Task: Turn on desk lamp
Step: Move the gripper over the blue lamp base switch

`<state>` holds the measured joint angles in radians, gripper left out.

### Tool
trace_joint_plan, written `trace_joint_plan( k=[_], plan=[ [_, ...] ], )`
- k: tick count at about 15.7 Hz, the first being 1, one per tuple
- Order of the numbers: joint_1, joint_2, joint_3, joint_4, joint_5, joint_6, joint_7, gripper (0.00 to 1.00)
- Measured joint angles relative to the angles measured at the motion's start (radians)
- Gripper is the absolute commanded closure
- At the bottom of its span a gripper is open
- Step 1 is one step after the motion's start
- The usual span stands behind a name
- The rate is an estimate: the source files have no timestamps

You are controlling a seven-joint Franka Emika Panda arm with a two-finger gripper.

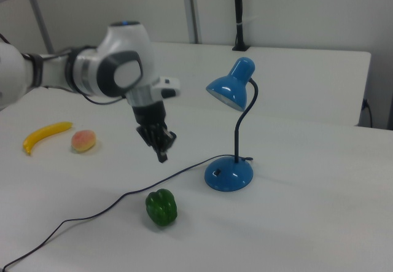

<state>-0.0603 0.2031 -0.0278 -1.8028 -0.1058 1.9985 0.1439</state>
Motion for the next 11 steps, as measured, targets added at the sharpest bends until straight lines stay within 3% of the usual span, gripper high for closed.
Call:
trace_joint_plan(
  k=[11],
  plan=[
    [-0.092,0.145,-0.001,-0.037,0.000,0.389,0.083,1.00]
  ],
)
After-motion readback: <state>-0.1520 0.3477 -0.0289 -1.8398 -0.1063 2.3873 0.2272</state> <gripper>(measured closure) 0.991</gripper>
